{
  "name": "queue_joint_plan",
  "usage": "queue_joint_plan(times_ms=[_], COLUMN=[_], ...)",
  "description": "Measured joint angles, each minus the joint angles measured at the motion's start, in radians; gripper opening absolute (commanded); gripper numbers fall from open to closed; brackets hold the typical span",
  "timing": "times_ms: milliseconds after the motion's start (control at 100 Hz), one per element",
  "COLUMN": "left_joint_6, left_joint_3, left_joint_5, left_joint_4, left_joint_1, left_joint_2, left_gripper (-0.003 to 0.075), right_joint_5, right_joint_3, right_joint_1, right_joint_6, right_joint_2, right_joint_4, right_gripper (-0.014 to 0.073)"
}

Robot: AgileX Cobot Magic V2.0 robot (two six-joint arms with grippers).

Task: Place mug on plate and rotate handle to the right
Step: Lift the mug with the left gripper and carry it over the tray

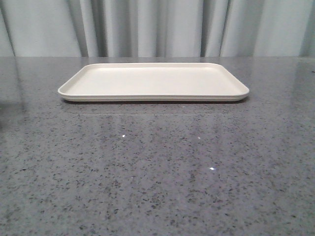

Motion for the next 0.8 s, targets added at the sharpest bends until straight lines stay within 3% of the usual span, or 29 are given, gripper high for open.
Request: queue_joint_plan(times_ms=[130, 280, 800], left_joint_6=[0.000, 0.000, 0.000], left_joint_3=[0.000, 0.000, -0.170], left_joint_5=[0.007, 0.007, 0.015], left_joint_4=[0.000, -0.002, -0.094], left_joint_1=[0.000, 0.000, -0.030], left_joint_2=[0.025, 0.028, 0.075], left_gripper=[0.0152, -0.0019, -0.0019], right_joint_5=[0.002, 0.002, 0.002], right_joint_3=[-0.012, -0.015, -0.015], right_joint_1=[0.003, 0.003, 0.003], right_joint_6=[0.000, 0.000, 0.000], right_joint_2=[0.034, 0.037, 0.037], right_joint_4=[0.000, 0.000, 0.000], right_gripper=[0.0219, 0.0219, 0.0219])
